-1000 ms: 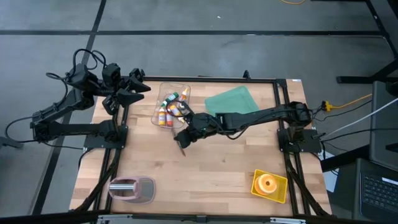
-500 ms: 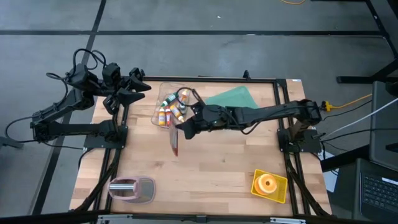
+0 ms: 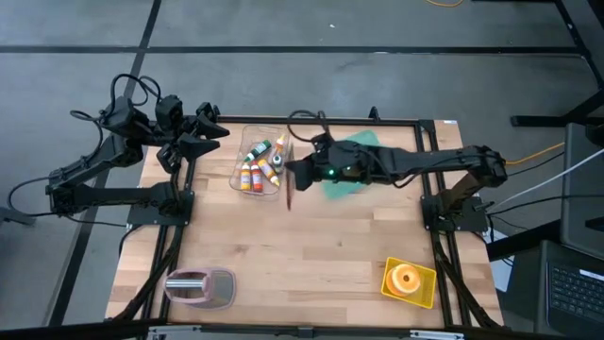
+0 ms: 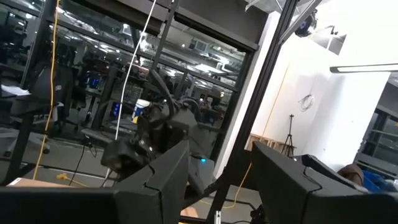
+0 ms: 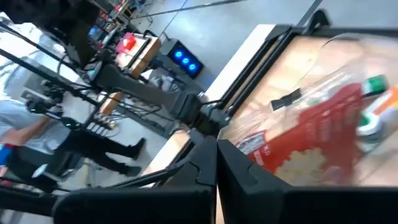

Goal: Pick & Place Food Item
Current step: Put the red popcorn bag into the blue bin

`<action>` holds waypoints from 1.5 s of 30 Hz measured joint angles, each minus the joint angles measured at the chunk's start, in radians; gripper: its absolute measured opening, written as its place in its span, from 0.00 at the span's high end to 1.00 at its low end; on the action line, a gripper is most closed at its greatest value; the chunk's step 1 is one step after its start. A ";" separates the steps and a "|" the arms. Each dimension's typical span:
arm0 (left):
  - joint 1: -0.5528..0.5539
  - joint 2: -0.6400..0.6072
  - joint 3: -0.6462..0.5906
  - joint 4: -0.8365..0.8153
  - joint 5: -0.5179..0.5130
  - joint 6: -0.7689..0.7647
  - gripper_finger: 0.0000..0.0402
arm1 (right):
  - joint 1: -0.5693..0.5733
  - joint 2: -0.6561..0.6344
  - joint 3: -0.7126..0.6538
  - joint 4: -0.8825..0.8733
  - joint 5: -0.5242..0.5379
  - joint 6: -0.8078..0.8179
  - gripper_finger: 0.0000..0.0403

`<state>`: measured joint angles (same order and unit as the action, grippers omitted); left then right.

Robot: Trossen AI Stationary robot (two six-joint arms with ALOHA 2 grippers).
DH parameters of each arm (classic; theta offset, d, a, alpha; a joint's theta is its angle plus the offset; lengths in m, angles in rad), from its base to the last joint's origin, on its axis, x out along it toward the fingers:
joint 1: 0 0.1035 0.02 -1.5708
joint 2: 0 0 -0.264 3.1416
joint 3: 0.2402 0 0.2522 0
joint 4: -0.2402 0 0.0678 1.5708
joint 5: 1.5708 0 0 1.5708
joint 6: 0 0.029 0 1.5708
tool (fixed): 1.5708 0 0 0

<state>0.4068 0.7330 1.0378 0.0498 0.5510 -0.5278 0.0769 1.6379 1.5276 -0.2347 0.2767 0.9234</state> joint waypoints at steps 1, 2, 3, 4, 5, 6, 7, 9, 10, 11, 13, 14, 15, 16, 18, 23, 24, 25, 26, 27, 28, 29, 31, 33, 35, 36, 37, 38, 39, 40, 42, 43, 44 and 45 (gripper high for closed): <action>0.000 0.000 0.000 0.000 0.000 0.000 0.58 | -0.006 -0.010 0.000 -0.014 0.005 -0.012 1.00; 0.000 0.000 0.000 0.000 0.000 -0.001 0.58 | -0.011 -0.020 0.000 -0.024 0.016 -0.018 1.00; 0.000 0.000 0.000 0.000 0.000 -0.004 0.58 | -0.017 -0.033 0.000 -0.041 0.028 -0.022 1.00; 0.000 0.001 0.000 0.000 0.000 -0.004 0.58 | -0.022 -0.046 0.000 -0.059 0.041 -0.027 1.00; 0.000 0.001 0.000 0.000 0.000 -0.004 0.58 | -0.028 -0.058 0.000 -0.073 0.052 -0.032 1.00; 0.000 0.001 0.000 -0.001 0.000 -0.004 0.58 | -0.033 -0.070 0.000 -0.091 0.062 -0.035 1.00; 0.000 0.001 0.000 -0.001 0.000 -0.004 0.58 | -0.038 -0.080 0.000 -0.114 0.071 -0.041 1.00; 0.000 0.001 0.000 0.000 0.000 -0.004 0.58 | -0.048 -0.097 0.000 -0.152 0.084 -0.042 1.00; 0.000 0.001 0.000 -0.001 0.000 -0.004 0.58 | -0.054 -0.108 0.000 -0.175 0.088 -0.042 1.00; 0.000 0.001 0.000 -0.001 0.000 -0.004 0.58 | -0.059 -0.117 0.000 -0.199 0.095 -0.042 1.00; 0.000 0.001 0.000 -0.001 0.000 -0.004 0.58 | -0.070 -0.131 0.000 -0.236 0.101 -0.042 1.00; 0.000 0.001 0.000 -0.001 0.000 -0.004 0.58 | -0.075 -0.135 0.000 -0.262 0.101 -0.042 1.00; 0.000 0.001 0.000 -0.001 0.000 -0.002 0.58 | -0.079 -0.135 0.000 -0.279 0.102 -0.042 1.00; 0.000 0.002 0.000 -0.001 0.000 -0.001 0.58 | -0.084 -0.135 0.000 -0.288 0.101 -0.043 1.00; 0.000 0.003 0.000 -0.001 0.000 -0.001 0.58 | -0.092 -0.135 0.000 -0.324 0.101 -0.046 1.00; 0.000 0.008 0.000 -0.001 0.000 -0.001 0.58 | -0.116 -0.135 0.000 -0.410 0.101 -0.053 1.00; 0.000 0.010 0.000 -0.002 0.000 0.000 0.58 | -0.122 -0.135 0.000 -0.425 0.101 -0.065 1.00; 0.000 0.012 0.000 -0.002 0.000 0.000 0.58 | -0.129 -0.135 0.000 -0.435 0.101 -0.077 1.00; 0.000 0.013 0.000 -0.002 0.000 0.000 0.58 | -0.135 -0.135 0.000 -0.441 0.101 -0.086 1.00; 0.000 0.015 0.000 -0.002 0.000 0.000 0.58 | -0.141 -0.135 0.000 -0.448 0.098 -0.094 1.00; 0.000 0.019 0.000 -0.001 0.000 0.001 0.58 | -0.147 -0.135 0.000 -0.454 0.094 -0.100 1.00; 0.000 0.021 0.000 -0.001 0.001 0.001 0.58 | -0.152 -0.135 0.000 -0.457 0.093 -0.106 1.00; 0.000 0.024 0.000 -0.002 0.001 0.001 0.58 | -0.161 -0.135 0.000 -0.465 0.092 -0.123 1.00; 0.000 0.027 0.000 -0.002 0.002 0.001 0.58 | -0.176 -0.135 0.000 -0.466 0.089 -0.140 1.00; 0.000 0.029 0.000 -0.002 0.002 0.000 0.58 | -0.194 -0.135 0.000 -0.476 0.084 -0.153 1.00; 0.000 0.029 0.000 -0.003 0.002 0.000 0.58 | -0.203 -0.135 0.000 -0.486 0.082 -0.156 1.00; 0.000 0.029 0.000 -0.002 0.002 0.001 0.58 | -0.211 -0.135 0.000 -0.497 0.079 -0.163 1.00; 0.000 0.029 0.000 -0.002 0.002 0.000 0.58 | -0.219 -0.135 0.000 -0.509 0.072 -0.171 1.00; 0.000 0.029 0.000 -0.002 0.002 0.000 0.58 | -0.226 -0.135 0.000 -0.516 0.067 -0.177 1.00; 0.000 0.029 0.000 -0.002 0.002 0.000 0.58 | -0.232 -0.135 0.000 -0.524 0.065 -0.182 1.00; 0.000 0.029 0.000 -0.002 0.002 0.000 0.58 | -0.240 -0.135 0.000 -0.542 0.063 -0.199 1.00; 0.000 0.029 0.000 -0.002 0.002 0.000 0.58 | -0.242 -0.134 0.000 -0.547 0.062 -0.203 1.00; 0.000 0.029 0.000 -0.002 0.003 0.001 0.58 | -0.244 -0.134 0.000 -0.552 0.063 -0.207 1.00; 0.000 0.029 0.000 -0.002 0.003 0.000 0.58 | -0.247 -0.134 0.000 -0.557 0.062 -0.213 1.00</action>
<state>0.4065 0.7620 1.0378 0.0479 0.5541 -0.5273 -0.1704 1.5036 1.5276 -0.7918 0.3391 0.7100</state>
